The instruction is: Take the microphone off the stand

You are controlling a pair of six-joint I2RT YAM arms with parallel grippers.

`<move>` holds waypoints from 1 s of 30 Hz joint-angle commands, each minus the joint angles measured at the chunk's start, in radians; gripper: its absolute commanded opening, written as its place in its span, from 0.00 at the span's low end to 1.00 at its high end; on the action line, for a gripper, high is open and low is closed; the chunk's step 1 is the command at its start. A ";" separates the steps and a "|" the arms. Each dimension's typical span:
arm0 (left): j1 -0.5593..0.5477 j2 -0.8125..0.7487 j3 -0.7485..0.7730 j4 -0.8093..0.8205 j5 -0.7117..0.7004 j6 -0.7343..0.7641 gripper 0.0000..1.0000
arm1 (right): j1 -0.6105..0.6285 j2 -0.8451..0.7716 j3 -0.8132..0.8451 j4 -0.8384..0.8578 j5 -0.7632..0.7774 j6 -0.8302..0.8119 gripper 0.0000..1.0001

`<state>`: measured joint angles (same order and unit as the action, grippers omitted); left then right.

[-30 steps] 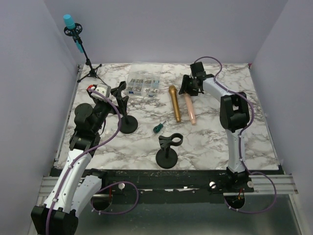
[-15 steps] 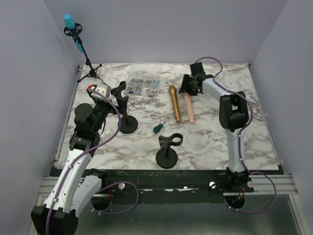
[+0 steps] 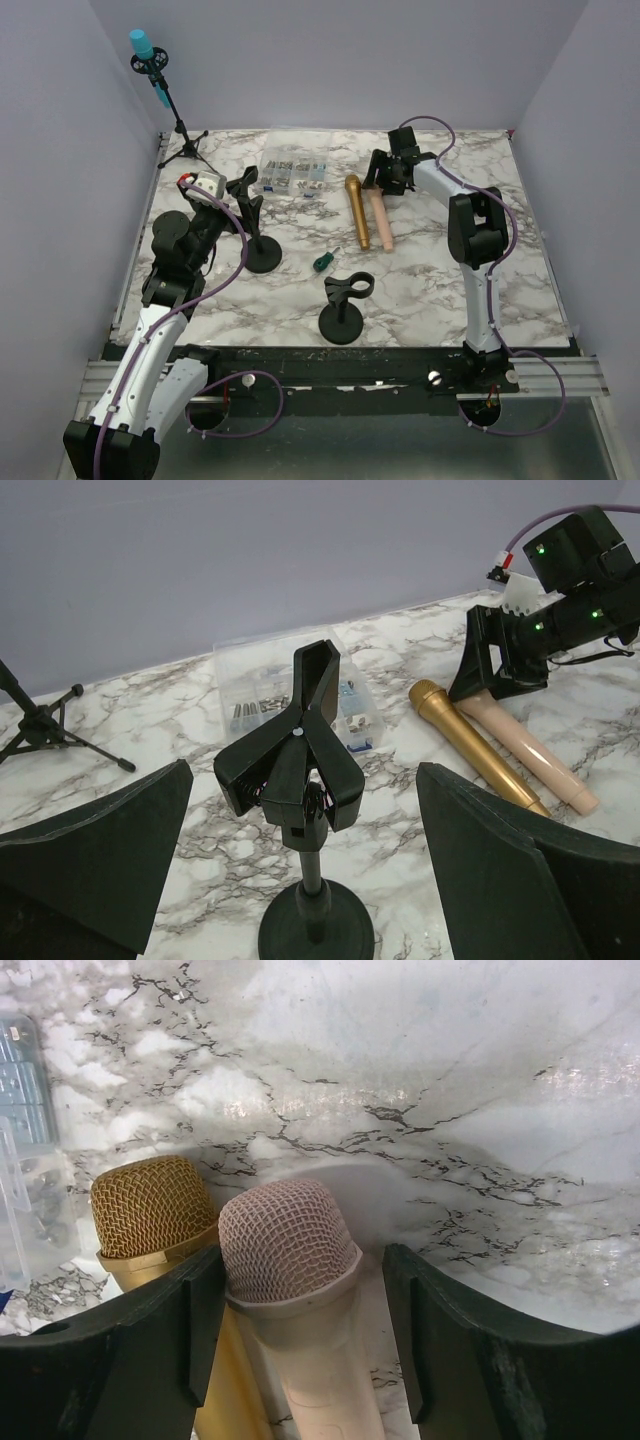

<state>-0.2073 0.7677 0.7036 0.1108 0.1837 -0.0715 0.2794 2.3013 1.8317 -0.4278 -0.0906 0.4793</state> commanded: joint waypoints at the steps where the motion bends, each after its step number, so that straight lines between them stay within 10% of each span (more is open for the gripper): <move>1: -0.004 -0.019 -0.004 0.013 0.000 0.001 0.98 | -0.006 0.027 0.011 -0.011 0.010 0.007 0.71; 20: -0.003 -0.084 0.030 0.020 0.063 -0.053 0.98 | -0.006 -0.182 -0.037 -0.035 -0.026 -0.015 0.91; 30: 0.020 -0.085 0.097 -0.076 0.024 -0.120 0.89 | -0.006 -0.539 -0.479 0.191 -0.151 0.000 0.94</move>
<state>-0.2028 0.6907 0.7399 0.0929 0.2222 -0.1345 0.2794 1.9038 1.5482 -0.3645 -0.1593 0.4713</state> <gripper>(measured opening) 0.942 0.939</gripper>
